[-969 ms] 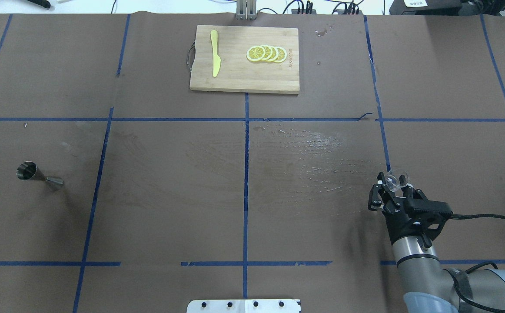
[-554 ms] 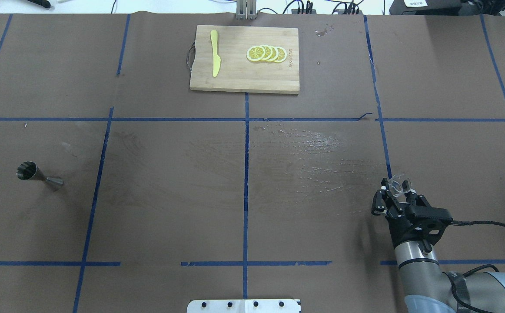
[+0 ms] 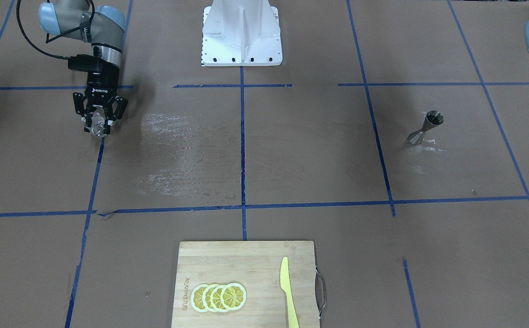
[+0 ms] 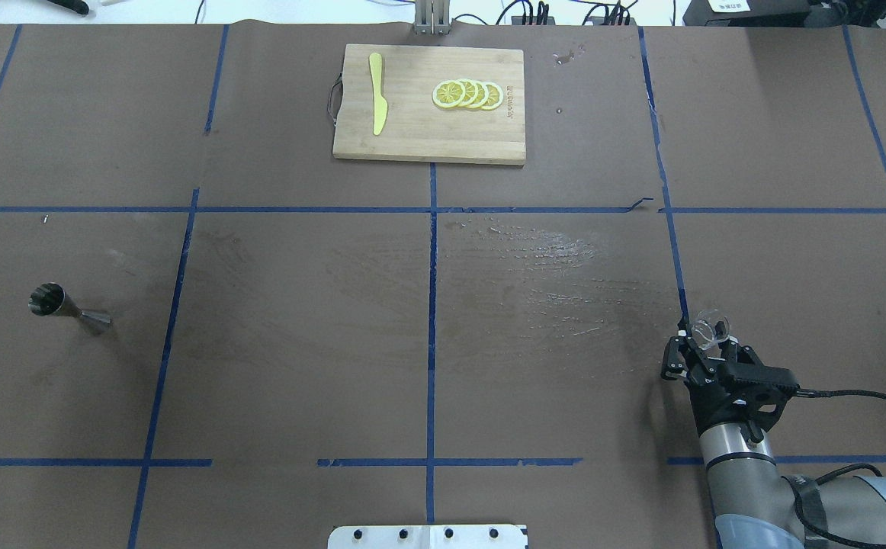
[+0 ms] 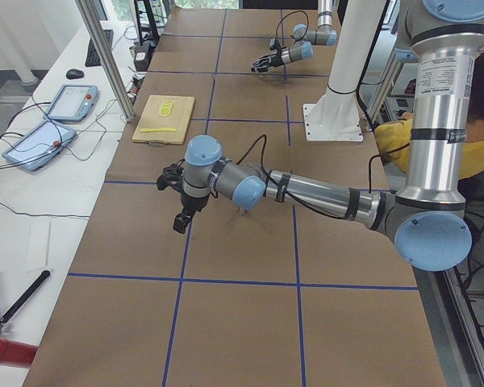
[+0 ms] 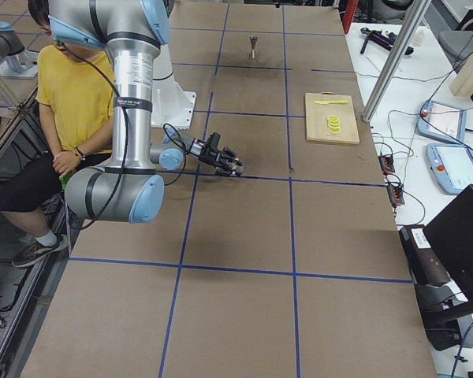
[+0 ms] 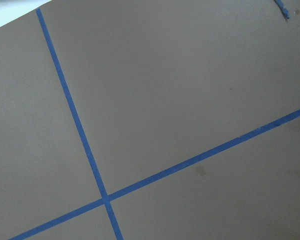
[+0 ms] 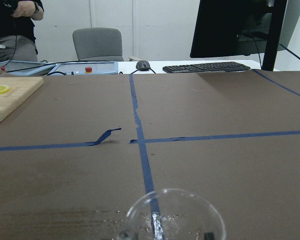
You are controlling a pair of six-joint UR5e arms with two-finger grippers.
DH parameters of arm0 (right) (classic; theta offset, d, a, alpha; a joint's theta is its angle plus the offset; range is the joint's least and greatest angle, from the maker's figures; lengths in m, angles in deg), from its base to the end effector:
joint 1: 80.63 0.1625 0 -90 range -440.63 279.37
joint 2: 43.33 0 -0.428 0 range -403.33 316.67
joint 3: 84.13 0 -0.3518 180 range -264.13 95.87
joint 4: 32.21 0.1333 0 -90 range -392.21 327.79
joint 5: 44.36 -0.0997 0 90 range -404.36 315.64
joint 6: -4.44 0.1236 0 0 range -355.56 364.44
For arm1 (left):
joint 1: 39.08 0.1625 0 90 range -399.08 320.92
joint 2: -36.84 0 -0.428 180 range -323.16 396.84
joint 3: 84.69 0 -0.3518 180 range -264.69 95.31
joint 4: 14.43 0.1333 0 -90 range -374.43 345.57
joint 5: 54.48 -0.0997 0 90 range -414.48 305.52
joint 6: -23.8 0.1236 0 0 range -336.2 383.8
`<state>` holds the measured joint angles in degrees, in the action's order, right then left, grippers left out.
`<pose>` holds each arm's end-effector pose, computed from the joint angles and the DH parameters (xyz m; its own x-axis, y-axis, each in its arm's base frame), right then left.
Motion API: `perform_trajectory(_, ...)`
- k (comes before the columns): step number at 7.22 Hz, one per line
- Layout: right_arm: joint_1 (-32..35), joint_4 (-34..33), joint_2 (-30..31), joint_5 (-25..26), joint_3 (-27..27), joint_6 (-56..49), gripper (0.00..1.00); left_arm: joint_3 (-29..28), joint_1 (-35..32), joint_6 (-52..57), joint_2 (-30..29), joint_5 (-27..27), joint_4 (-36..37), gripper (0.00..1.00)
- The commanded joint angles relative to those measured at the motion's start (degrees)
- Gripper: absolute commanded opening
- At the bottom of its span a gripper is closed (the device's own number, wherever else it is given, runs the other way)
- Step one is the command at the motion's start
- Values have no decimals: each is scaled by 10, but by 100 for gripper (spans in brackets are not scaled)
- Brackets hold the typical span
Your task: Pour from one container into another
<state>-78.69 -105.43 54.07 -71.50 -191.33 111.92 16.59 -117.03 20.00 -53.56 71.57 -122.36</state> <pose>-0.3975 -0.2569 0.5329 0.7284 0.1618 0.6658 -0.6628 0.4129 0.6247 0.0417 -0.4855 0.5569 0.7404 0.3958 -0.5433 -0.1327 0.8784 0.4591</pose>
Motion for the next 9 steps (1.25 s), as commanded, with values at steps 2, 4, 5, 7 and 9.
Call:
perform_trajectory(2, 3, 0, 1, -13, 2, 0, 0, 2, 0, -1, 0, 2, 0, 100)
perform_trajectory(4, 12, 0, 1, -19, 12, 0, 0, 2, 0, -1, 0, 2, -1, 100)
perform_trajectory(5, 13, 0, 1, -19, 13, 0, 3, 2, 0, -1, 0, 2, -1, 100)
perform_trajectory(7, 16, 0, 2, -31, 14, -1, 8, 3, 0, -1, 0, 2, -1, 100)
perform_trajectory(9, 15, 0, 1, -32, 14, 0, 31, 5, 0, -1, 0, 2, -1, 100)
